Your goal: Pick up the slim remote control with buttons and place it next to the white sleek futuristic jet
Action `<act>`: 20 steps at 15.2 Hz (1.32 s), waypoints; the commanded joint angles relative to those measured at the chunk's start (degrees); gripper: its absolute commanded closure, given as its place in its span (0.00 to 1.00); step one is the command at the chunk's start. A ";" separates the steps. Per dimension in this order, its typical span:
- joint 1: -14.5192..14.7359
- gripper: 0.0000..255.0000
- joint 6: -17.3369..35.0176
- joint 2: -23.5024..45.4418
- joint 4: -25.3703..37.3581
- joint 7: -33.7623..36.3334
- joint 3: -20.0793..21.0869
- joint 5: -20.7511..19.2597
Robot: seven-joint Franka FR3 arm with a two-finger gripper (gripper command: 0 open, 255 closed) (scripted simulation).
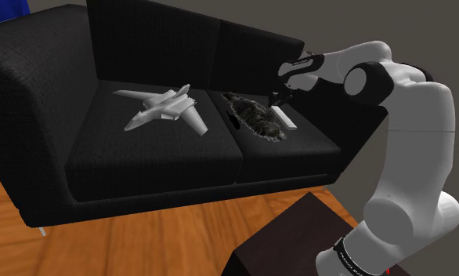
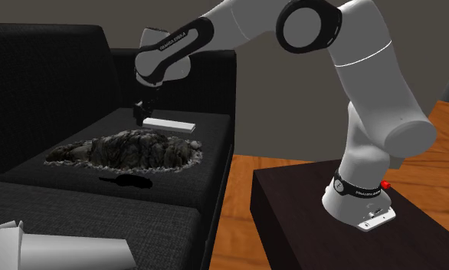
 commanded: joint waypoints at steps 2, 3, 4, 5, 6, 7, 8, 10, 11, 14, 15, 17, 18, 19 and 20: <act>0.18 1.00 -1.89 -0.71 1.21 0.55 -0.26 -0.44; 0.21 1.00 -2.50 -0.99 1.56 0.69 -0.34 -0.57; 0.23 1.00 -3.12 -1.25 1.91 0.82 -0.42 -0.70; 0.25 1.00 -3.74 -1.50 2.29 0.96 -0.50 -0.83; 0.27 1.00 -4.37 -1.75 2.68 1.09 -0.57 -0.95; 0.29 1.00 -5.00 -1.98 3.09 1.22 -0.64 -1.07; 0.30 1.00 -5.64 -2.20 3.52 1.35 -0.71 -1.19; 0.32 1.00 -6.94 -2.61 4.42 1.60 -0.84 -1.42; 0.32 1.00 -7.59 -2.79 4.90 1.72 -0.90 -1.52; 0.31 1.00 -9.61 -3.28 6.46 2.09 -1.07 -1.83; 0.30 1.00 -10.29 -3.41 7.01 2.21 -1.12 -1.92; 0.27 1.00 -11.68 -3.65 8.19 2.44 -1.21 -2.10; 0.24 1.00 -12.39 -3.74 8.80 2.56 -1.25 -2.19; 0.22 1.00 -13.10 -3.82 9.44 2.67 -1.30 -2.27; 0.19 1.00 -13.83 -3.89 10.11 2.78 -1.33 -2.34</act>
